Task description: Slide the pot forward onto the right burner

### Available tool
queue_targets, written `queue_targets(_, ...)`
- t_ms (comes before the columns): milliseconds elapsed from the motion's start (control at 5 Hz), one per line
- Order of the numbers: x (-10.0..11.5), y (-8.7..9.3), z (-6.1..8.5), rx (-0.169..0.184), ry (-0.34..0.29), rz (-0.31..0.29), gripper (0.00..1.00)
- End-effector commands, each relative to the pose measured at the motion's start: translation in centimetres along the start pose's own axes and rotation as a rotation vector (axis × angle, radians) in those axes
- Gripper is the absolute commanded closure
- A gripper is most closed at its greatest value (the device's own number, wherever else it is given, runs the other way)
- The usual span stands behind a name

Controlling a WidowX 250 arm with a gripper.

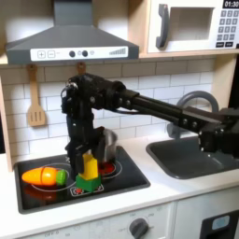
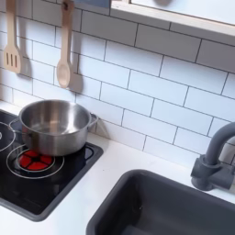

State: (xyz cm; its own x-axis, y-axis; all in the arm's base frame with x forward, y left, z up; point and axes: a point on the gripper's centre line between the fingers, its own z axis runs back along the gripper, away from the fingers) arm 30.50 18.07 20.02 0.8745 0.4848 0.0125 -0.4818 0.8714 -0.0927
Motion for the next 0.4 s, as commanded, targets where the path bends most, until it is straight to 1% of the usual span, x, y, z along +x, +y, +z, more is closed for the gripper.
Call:
queue_targets(0, -0.28, -0.15, -0.16, 0.025, 0.005, 0.01, 0.0)
queue_targets(200, -0.23, -0.78, -0.11, 0.032, -0.004, 0.0, 0.0)
